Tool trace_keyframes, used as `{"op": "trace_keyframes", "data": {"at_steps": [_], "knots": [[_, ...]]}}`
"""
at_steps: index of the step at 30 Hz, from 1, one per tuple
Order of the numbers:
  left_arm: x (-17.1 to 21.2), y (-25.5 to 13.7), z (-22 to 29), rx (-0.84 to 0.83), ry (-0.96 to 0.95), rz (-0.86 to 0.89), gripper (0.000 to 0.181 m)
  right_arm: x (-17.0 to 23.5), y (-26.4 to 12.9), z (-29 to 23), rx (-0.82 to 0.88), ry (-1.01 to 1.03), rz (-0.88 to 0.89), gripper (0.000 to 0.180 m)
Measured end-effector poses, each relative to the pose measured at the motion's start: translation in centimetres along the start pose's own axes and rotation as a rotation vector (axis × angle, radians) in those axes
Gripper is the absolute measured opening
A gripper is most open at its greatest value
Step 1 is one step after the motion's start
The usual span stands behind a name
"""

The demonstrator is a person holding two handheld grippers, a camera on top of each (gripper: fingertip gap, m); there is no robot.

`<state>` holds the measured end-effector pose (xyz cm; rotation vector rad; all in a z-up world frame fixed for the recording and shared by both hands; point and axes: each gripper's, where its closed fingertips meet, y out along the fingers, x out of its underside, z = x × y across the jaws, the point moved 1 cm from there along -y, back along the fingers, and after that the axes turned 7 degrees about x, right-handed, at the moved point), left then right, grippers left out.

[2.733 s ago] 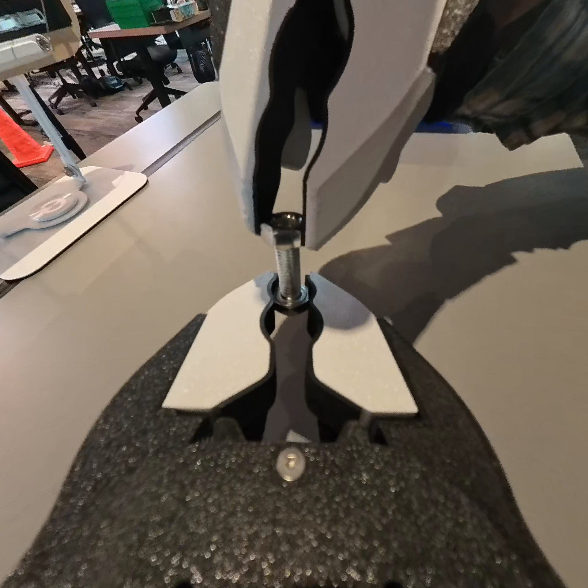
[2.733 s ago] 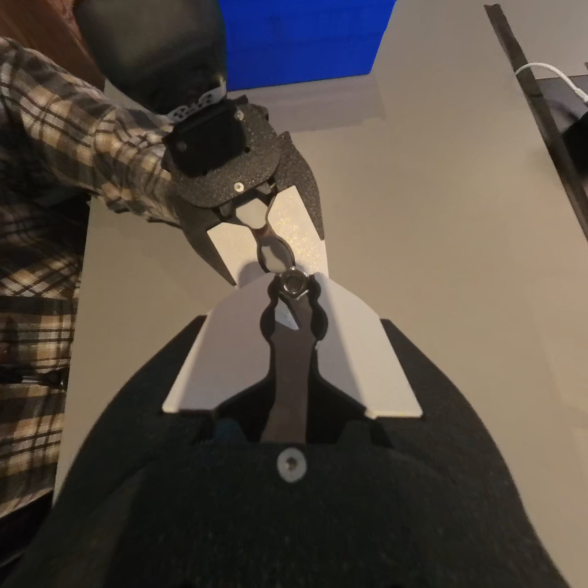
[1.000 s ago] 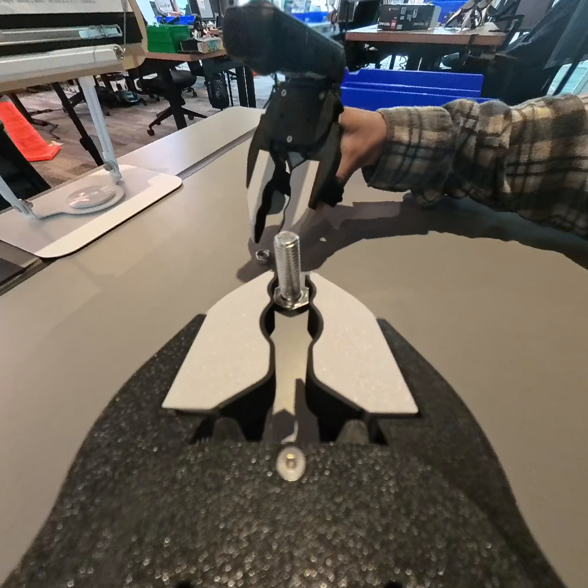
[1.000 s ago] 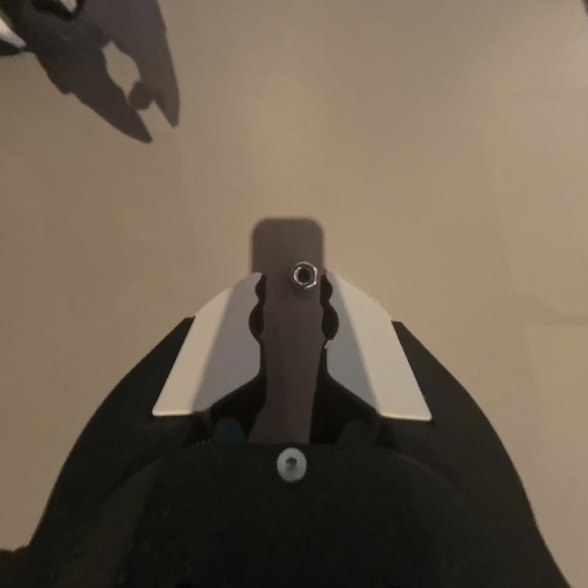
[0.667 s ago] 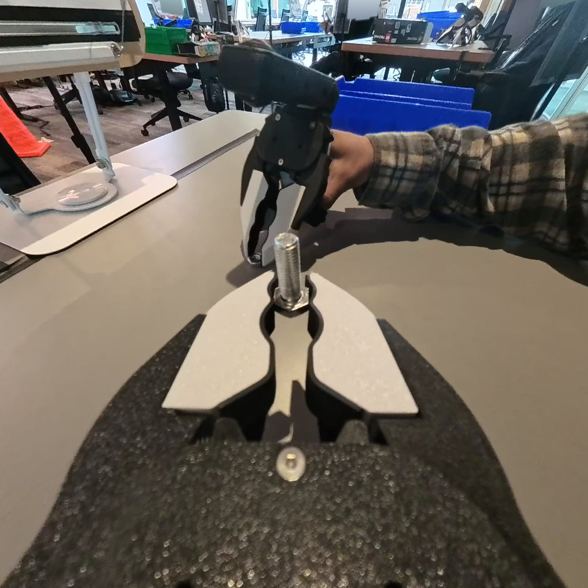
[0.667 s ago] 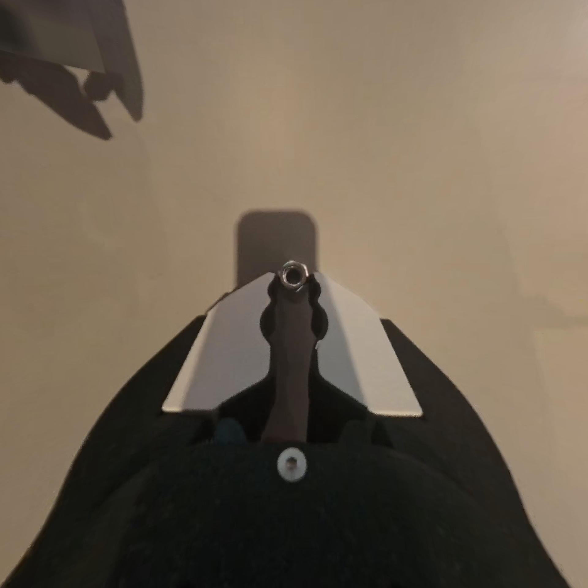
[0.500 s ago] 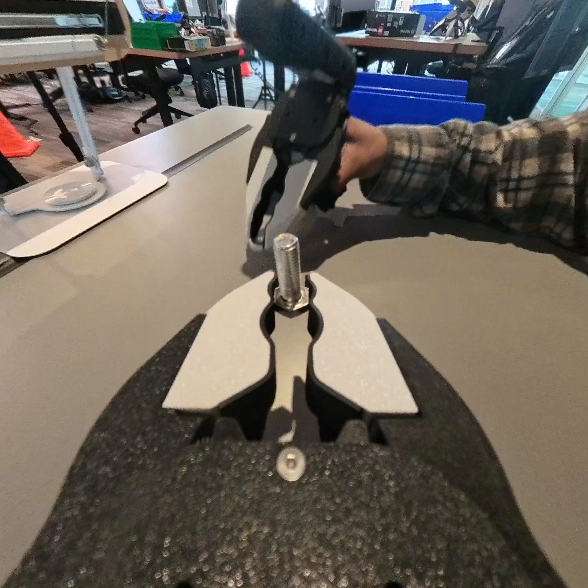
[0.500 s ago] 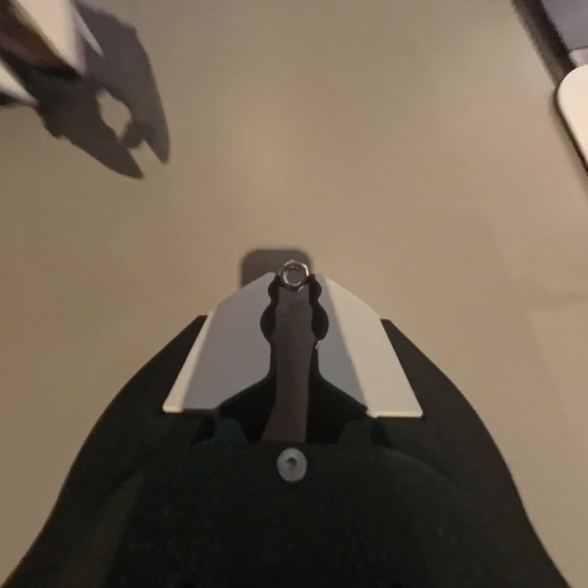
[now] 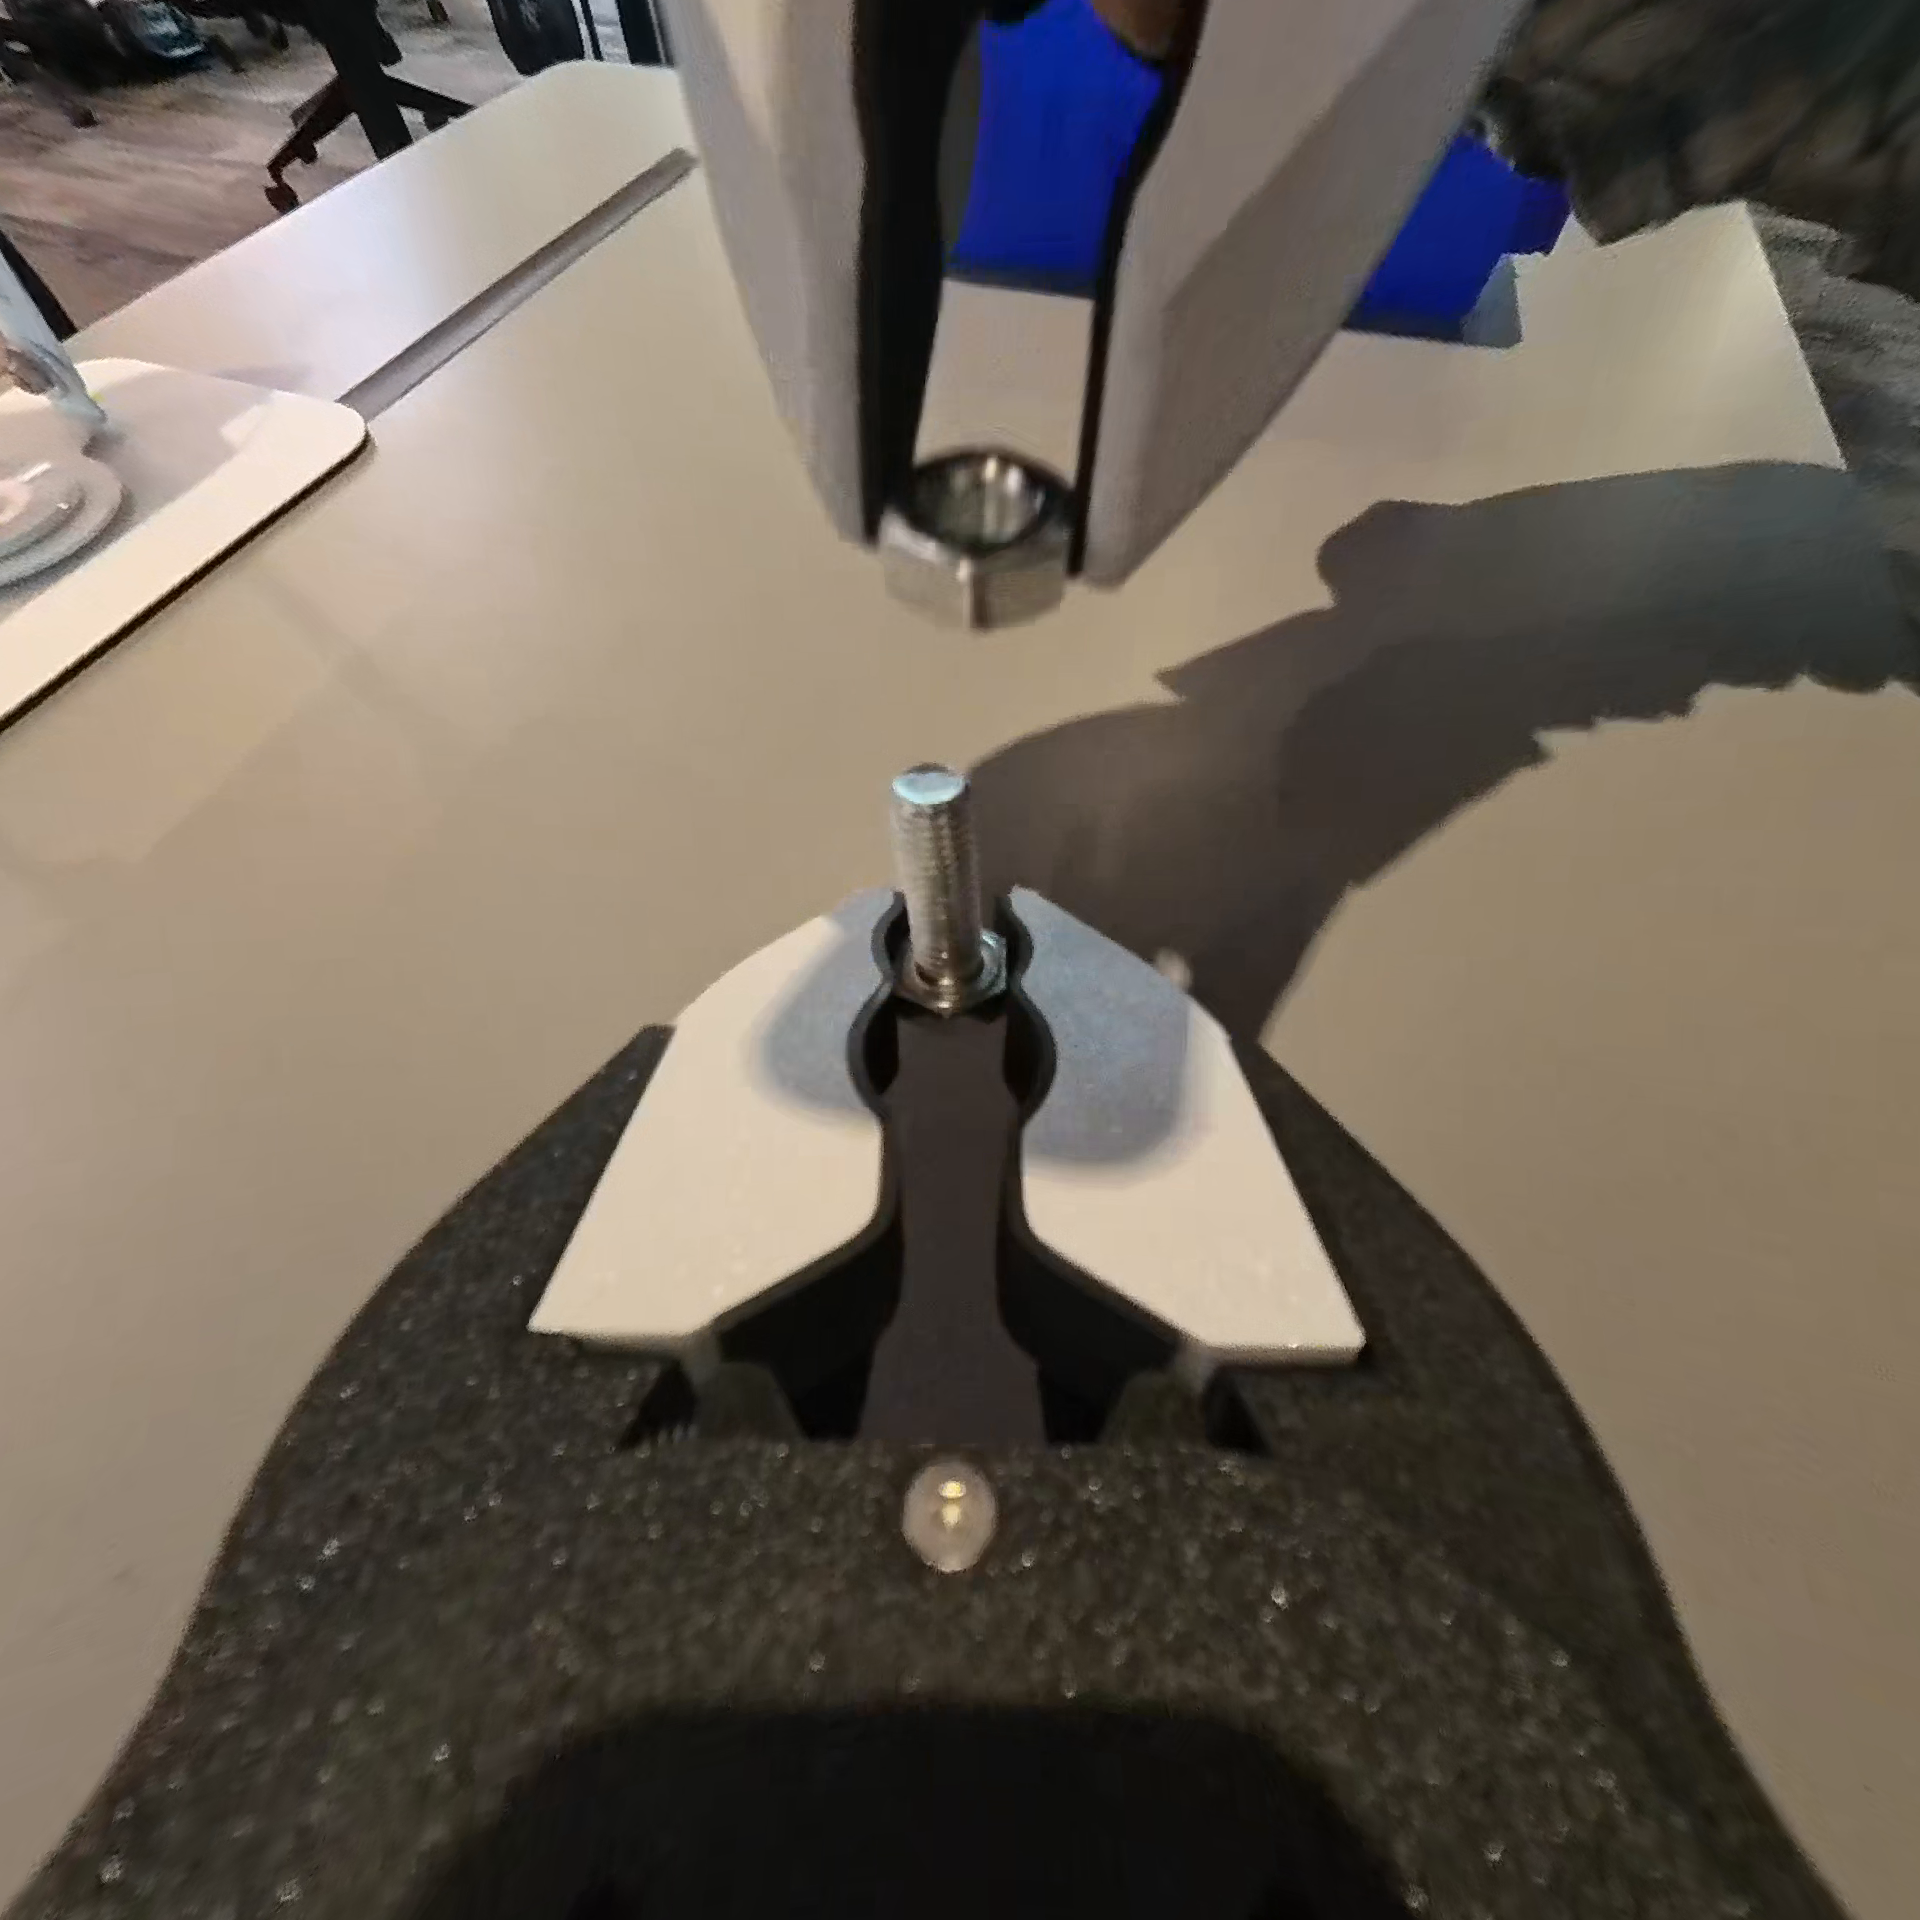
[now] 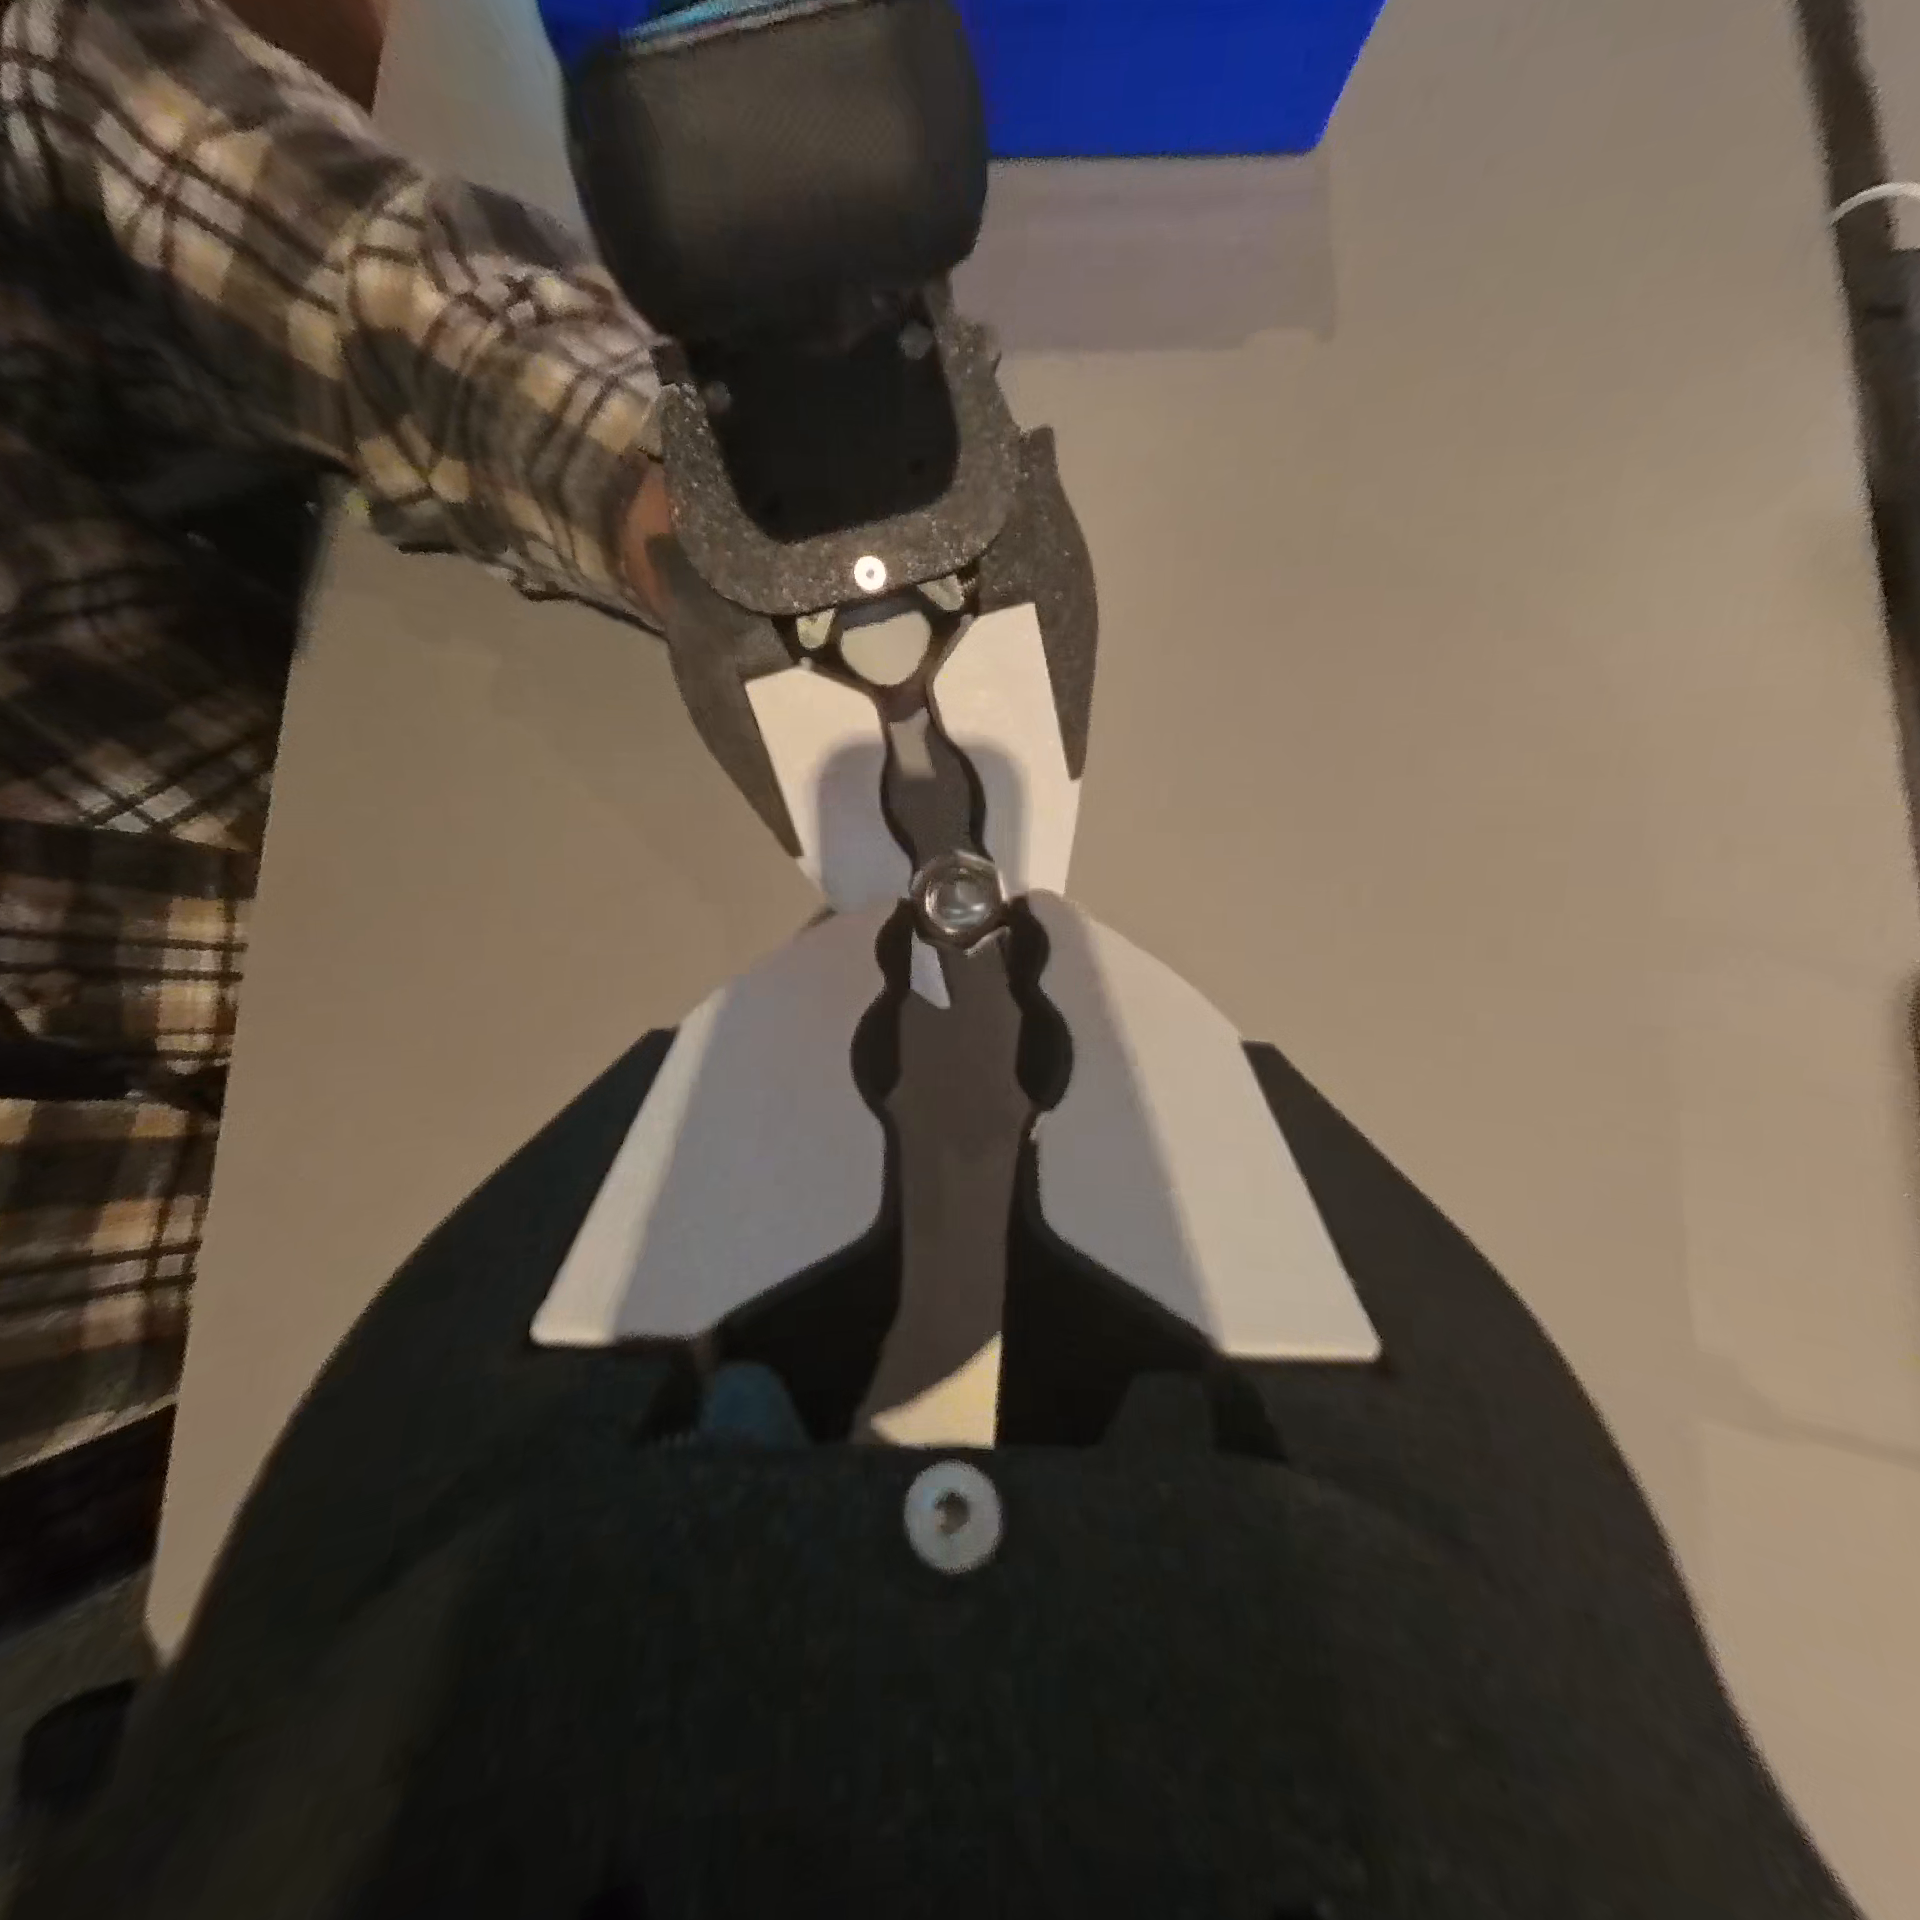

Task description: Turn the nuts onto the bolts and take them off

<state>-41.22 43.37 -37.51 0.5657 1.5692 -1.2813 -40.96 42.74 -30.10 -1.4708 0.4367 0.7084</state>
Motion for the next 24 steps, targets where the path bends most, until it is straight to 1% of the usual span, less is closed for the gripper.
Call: {"op": "trace_keyframes", "data": {"at_steps": [6,14,20,22,24], "knots": [[-0.4,-0.2,0.4,0.010,0.011,-0.005,0.015,0.6,1.3,-0.2,-0.029,0.001,-0.085,0.017],[-0.6,-0.3,0.6,0.021,-0.005,-0.011,0.015,1.3,1.8,-0.4,-0.063,0.003,-0.104,0.017],[-0.3,-0.3,0.6,0.000,0.027,-0.053,0.015,1.6,1.3,0.0,-0.042,0.009,-0.084,0.017],[0.1,-0.2,0.4,-0.005,0.024,-0.073,0.015,3.0,0.7,0.3,-0.033,0.037,-0.129,0.017],[0.3,-0.2,0.1,-0.014,0.026,-0.076,0.015,6.3,0.7,0.4,-0.028,0.086,-0.240,0.016]]}}
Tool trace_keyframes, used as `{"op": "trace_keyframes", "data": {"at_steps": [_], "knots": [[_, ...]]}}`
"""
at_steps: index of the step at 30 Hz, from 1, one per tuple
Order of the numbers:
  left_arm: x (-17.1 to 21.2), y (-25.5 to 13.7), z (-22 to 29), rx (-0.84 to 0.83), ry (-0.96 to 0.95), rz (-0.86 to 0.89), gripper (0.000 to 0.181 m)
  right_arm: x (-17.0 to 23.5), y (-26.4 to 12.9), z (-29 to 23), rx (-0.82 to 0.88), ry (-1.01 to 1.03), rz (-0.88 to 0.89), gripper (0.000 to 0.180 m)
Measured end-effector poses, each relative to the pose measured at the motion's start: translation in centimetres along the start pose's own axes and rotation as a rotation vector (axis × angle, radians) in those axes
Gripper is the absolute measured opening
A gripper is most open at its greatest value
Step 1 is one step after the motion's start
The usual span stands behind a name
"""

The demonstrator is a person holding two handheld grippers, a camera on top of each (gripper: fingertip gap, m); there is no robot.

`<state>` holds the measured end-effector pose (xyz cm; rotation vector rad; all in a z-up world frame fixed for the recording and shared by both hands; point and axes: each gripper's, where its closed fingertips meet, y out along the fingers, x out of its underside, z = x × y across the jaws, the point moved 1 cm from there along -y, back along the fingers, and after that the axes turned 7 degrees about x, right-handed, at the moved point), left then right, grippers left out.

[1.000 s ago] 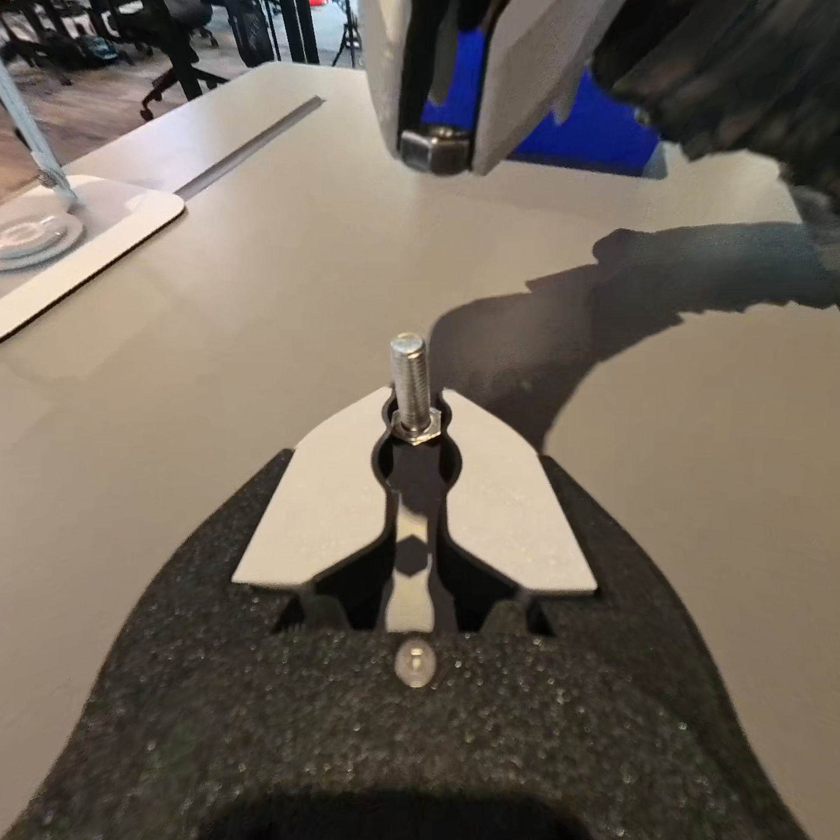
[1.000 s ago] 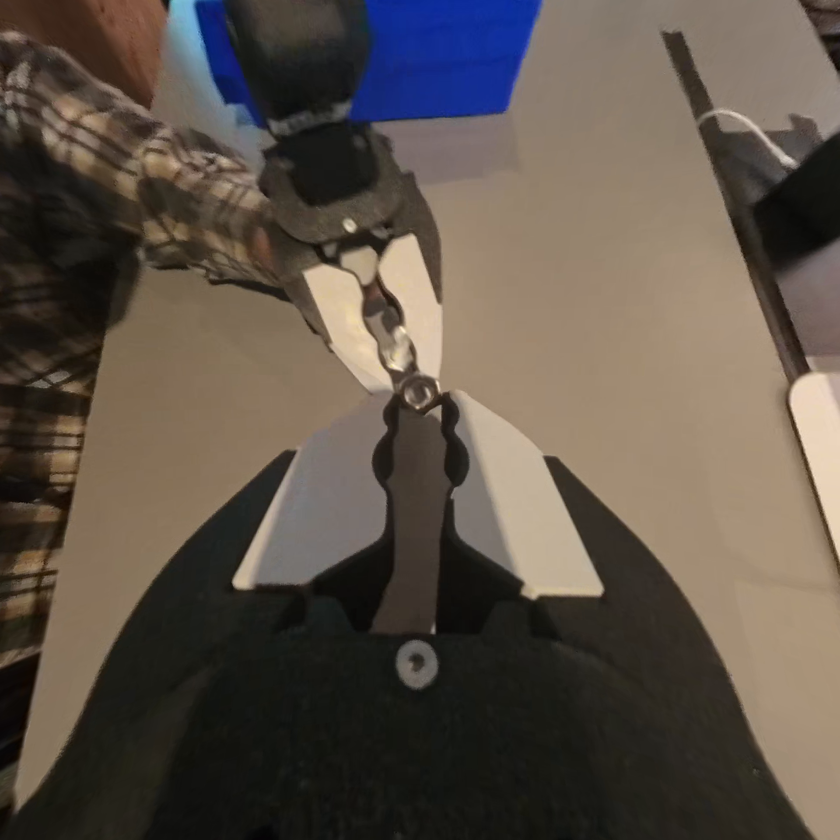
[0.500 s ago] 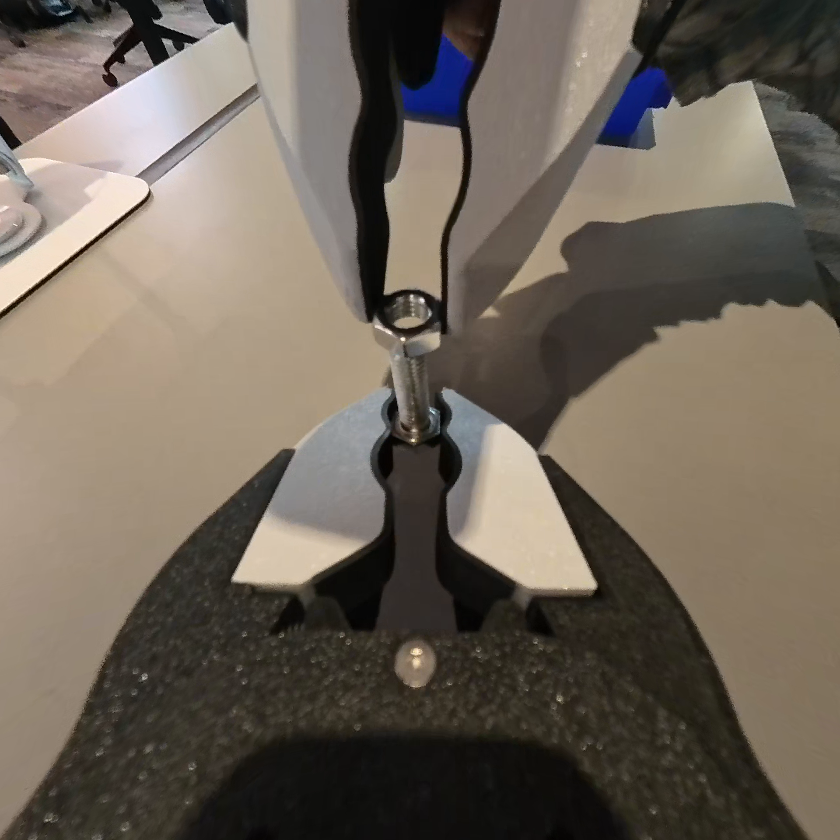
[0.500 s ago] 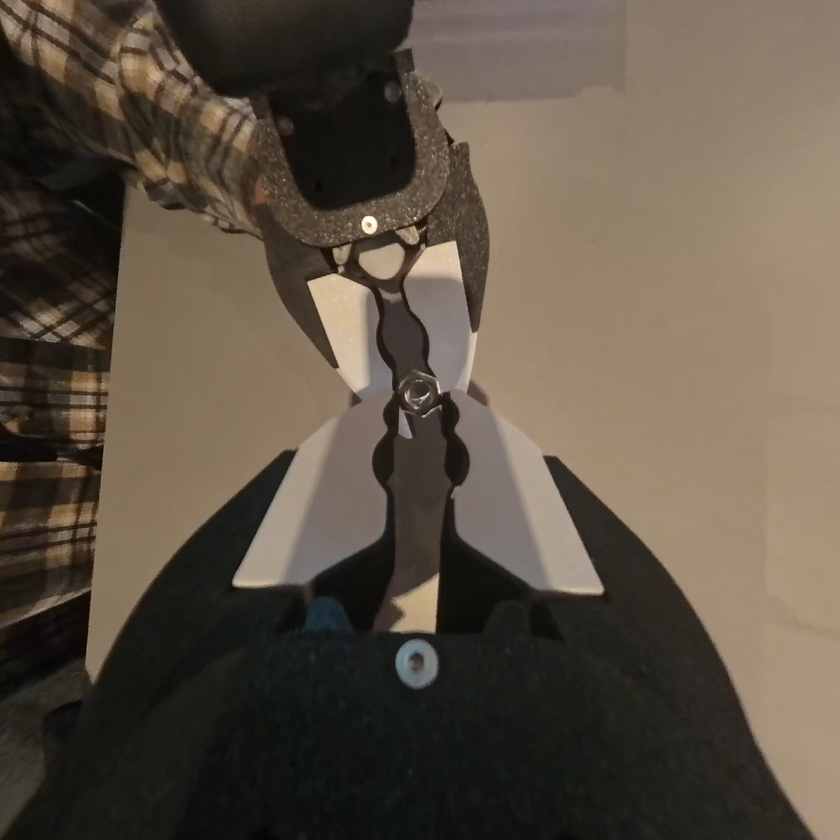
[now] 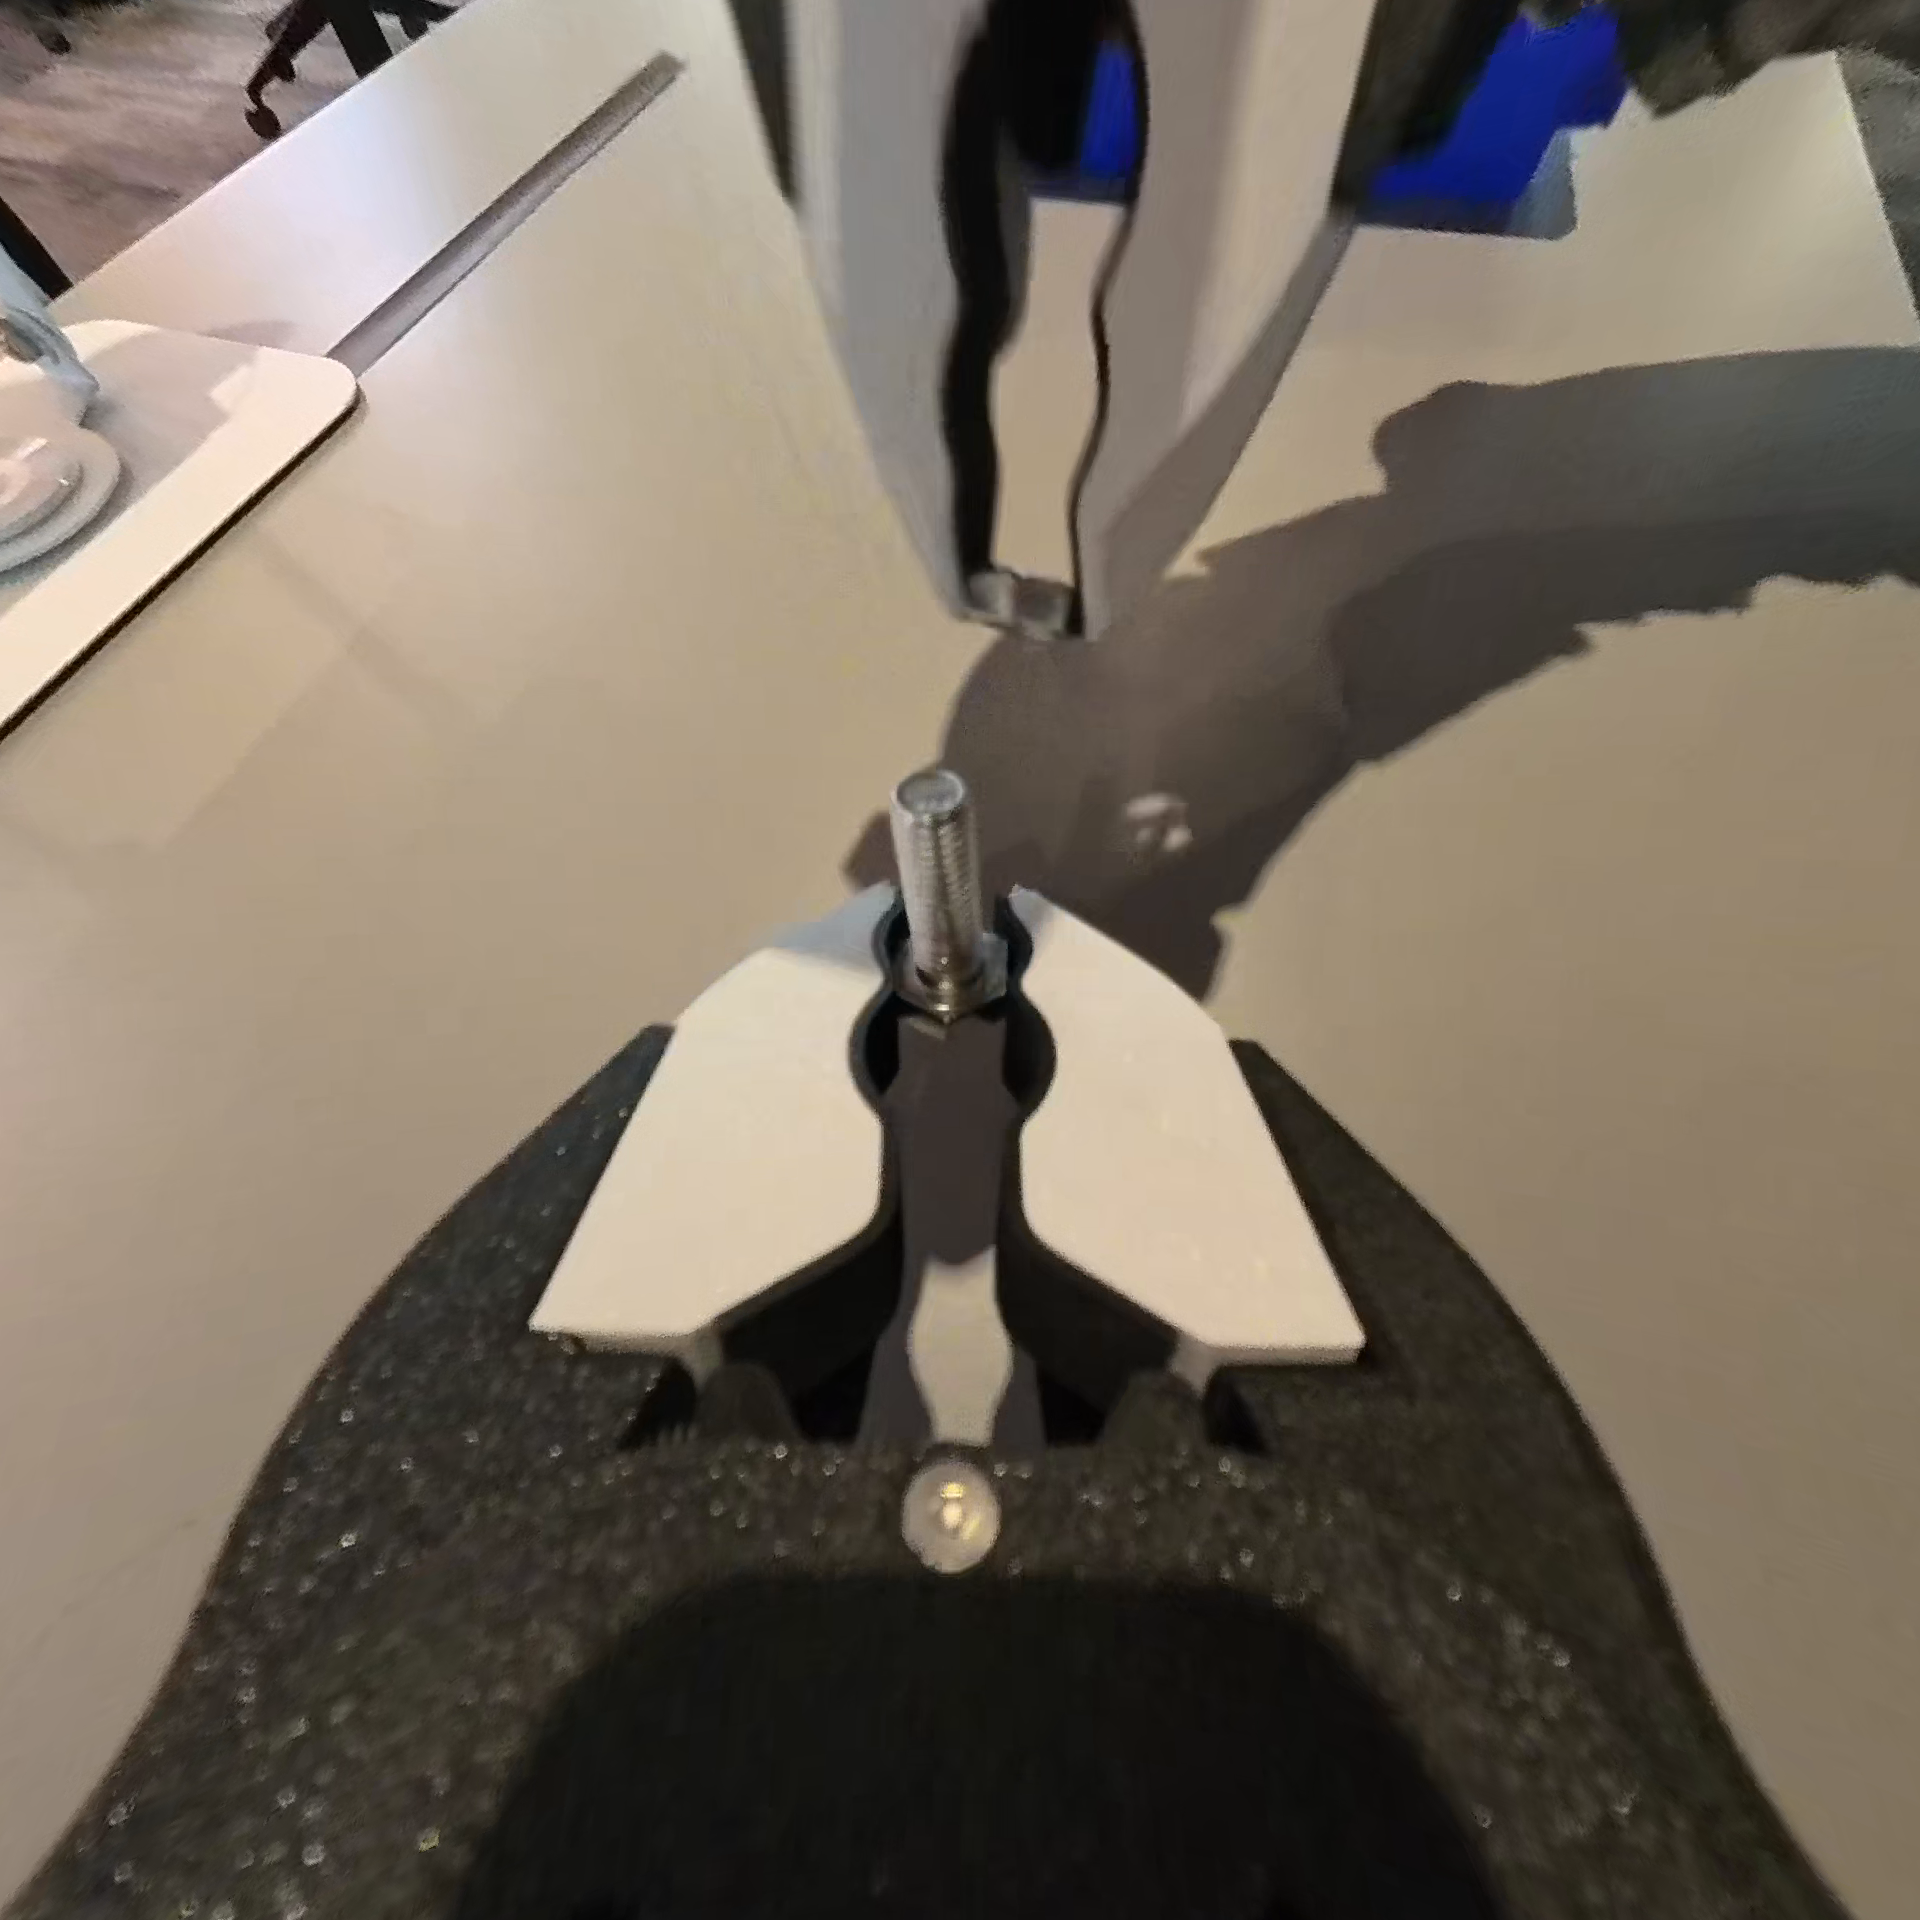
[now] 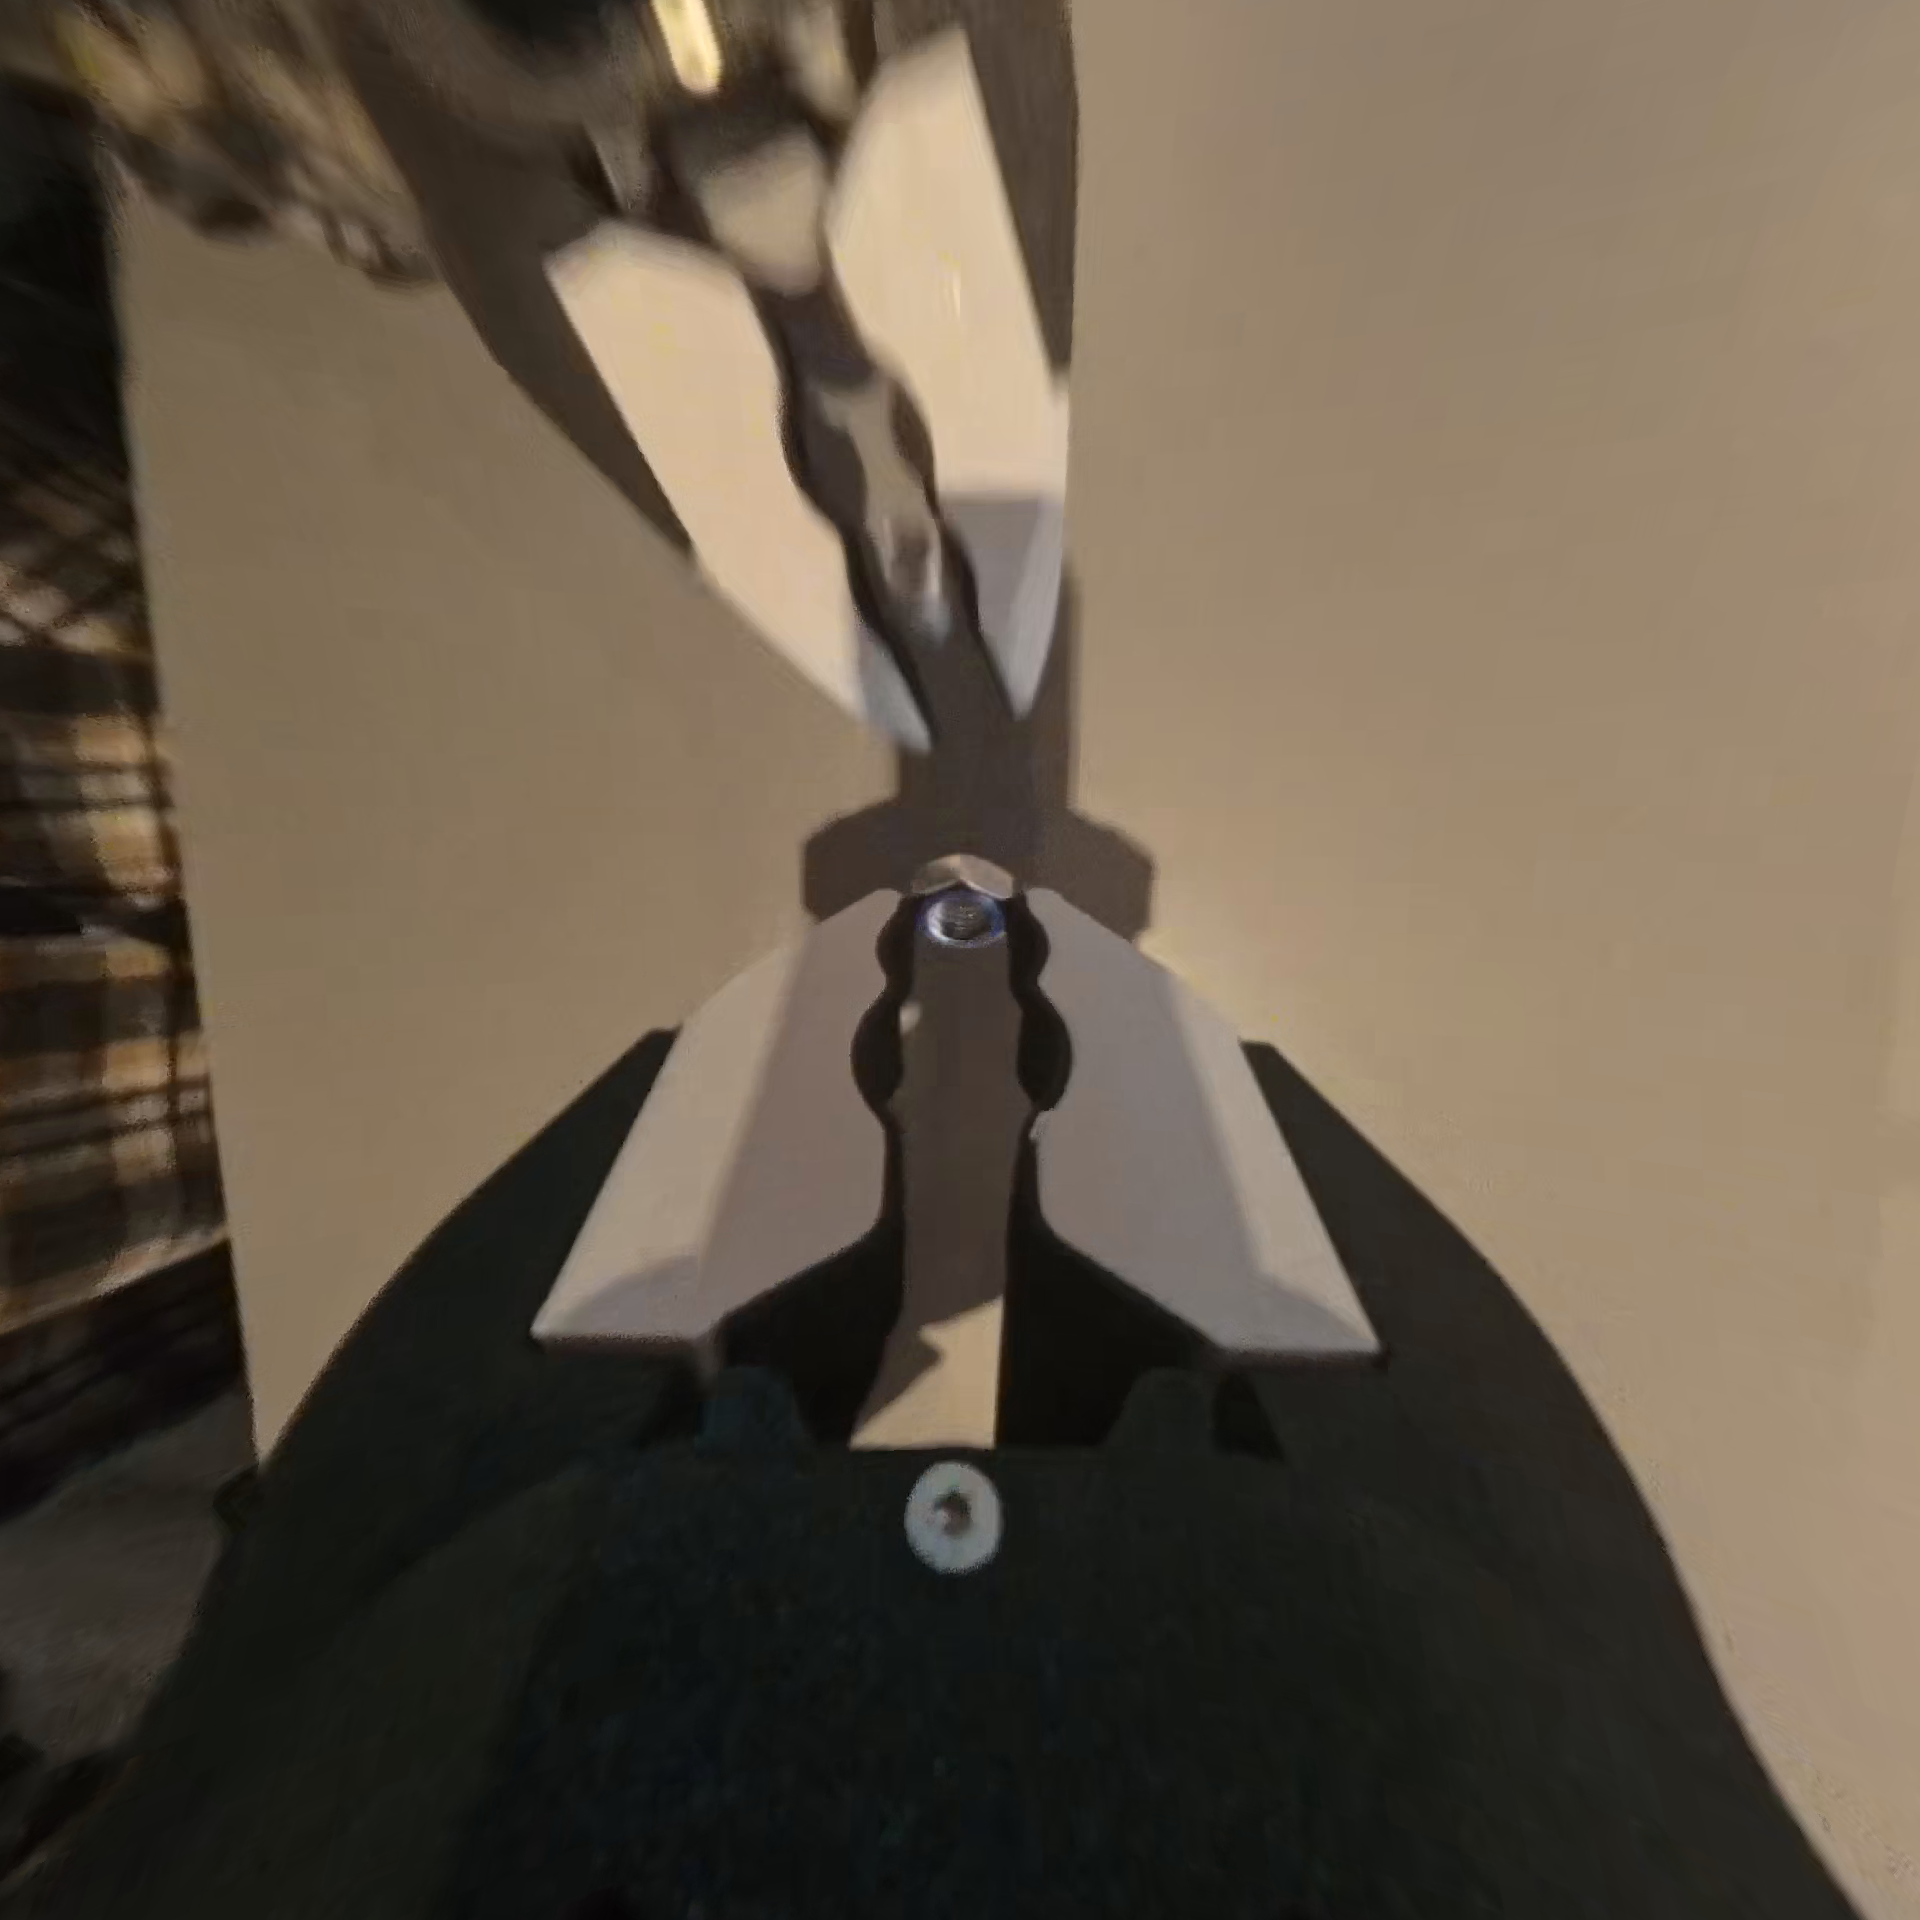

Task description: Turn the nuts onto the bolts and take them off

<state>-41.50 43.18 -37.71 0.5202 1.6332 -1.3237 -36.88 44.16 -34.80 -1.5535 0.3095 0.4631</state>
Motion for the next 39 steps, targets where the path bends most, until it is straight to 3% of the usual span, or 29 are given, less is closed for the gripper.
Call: {"op": "trace_keyframes", "data": {"at_steps": [4,7,18,20,22,26,28,30,36,39], "knots": [[-0.7,-0.3,-0.1,0.011,-0.009,0.067,0.015,6.7,3.1,-0.5,-0.010,0.067,-0.194,0.017],[-1.3,-0.5,0.0,0.027,-0.020,0.133,0.014,8.6,4.2,-0.6,0.028,0.051,-0.230,0.017],[-2.4,-1.1,0.3,0.073,-0.037,0.258,0.015,8.8,4.7,-0.4,0.089,0.003,-0.155,0.017],[-2.4,-1.0,0.3,0.072,-0.035,0.256,0.015,8.7,4.3,-0.2,0.099,0.022,-0.118,0.024],[-2.4,-1.0,0.4,0.076,-0.037,0.258,0.015,7.1,3.0,0.3,0.115,0.067,0.013,0.032],[-2.5,-0.7,0.7,0.093,-0.042,0.262,0.015,-1.2,-2.4,-0.6,0.040,0.149,0.587,0.024],[-2.4,-0.6,0.9,0.101,-0.043,0.259,0.015,-4.1,-3.8,-1.2,0.030,0.137,0.753,0.023],[-2.3,-0.4,1.1,0.107,-0.040,0.249,0.015,-5.6,-3.5,-1.4,0.056,0.113,0.800,0.026],[-2.3,-0.3,1.3,0.117,-0.039,0.243,0.015,-6.8,-0.6,-1.8,0.031,0.072,0.722,0.025],[-2.4,-0.2,1.6,0.127,-0.035,0.241,0.015,-6.8,-0.2,-2.1,0.025,0.051,0.711,0.009]]}}
